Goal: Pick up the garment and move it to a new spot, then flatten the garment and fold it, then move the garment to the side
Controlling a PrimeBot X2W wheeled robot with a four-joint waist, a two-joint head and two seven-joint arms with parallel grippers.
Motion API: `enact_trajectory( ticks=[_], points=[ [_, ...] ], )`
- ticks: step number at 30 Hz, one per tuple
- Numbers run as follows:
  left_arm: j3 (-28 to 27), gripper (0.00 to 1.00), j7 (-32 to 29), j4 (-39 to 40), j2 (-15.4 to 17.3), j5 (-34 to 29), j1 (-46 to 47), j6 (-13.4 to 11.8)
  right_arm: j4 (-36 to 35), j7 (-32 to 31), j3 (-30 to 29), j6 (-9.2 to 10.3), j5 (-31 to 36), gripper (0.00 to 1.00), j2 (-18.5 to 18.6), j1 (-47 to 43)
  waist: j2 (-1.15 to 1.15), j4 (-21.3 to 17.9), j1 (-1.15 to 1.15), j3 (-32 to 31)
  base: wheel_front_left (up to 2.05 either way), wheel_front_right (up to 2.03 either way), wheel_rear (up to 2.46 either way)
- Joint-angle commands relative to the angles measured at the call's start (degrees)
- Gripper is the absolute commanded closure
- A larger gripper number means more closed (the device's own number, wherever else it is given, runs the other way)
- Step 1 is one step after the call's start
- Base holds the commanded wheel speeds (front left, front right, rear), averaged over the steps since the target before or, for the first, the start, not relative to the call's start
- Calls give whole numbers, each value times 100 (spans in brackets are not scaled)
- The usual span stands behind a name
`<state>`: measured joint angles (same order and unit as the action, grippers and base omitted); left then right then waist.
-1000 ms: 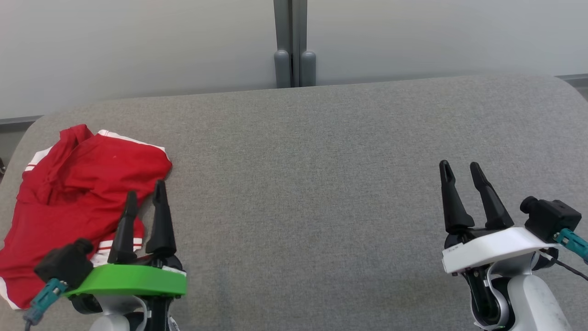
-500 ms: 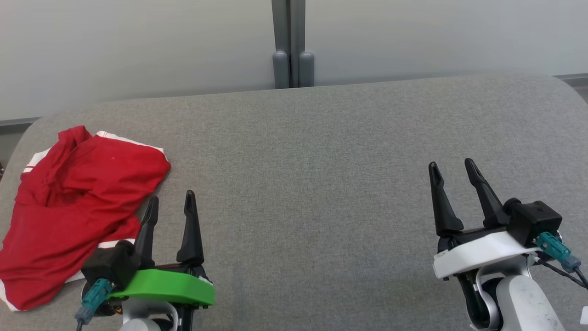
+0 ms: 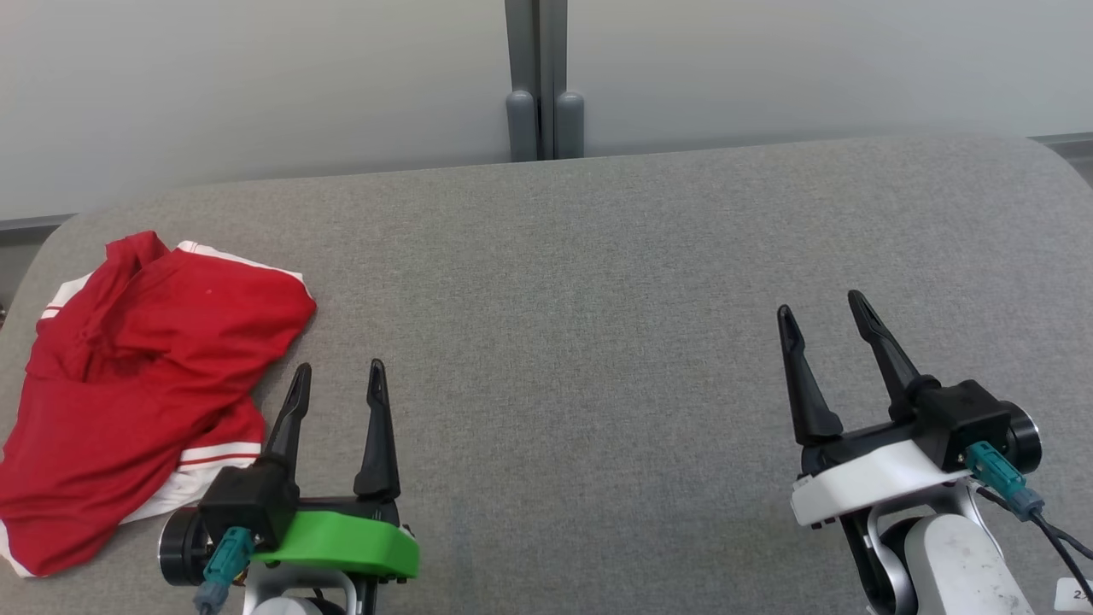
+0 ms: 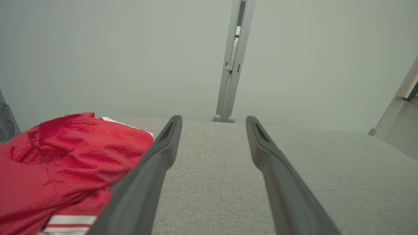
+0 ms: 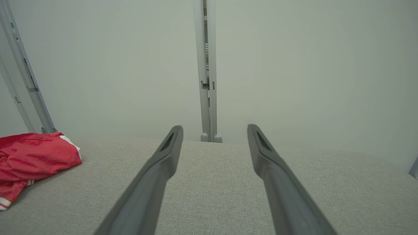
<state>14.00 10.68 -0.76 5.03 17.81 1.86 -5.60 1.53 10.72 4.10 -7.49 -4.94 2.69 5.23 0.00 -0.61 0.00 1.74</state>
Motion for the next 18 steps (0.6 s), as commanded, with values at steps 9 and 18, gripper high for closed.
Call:
enact_trajectory(
  ticks=[9, 18],
  points=[
    [52, 0, 165, 184, -49, -125, -68, -37, -200, 169, -7, 0, 90, 0, 23, -19, 0, -4, 0, 25, 0, 0, 0],
    [-289, 0, 265, -53, -200, -186, -228, 576, -325, 266, 57, 1, -610, 0, 26, -163, 0, -4, 0, 12, 0, 0, 0]
  ],
)
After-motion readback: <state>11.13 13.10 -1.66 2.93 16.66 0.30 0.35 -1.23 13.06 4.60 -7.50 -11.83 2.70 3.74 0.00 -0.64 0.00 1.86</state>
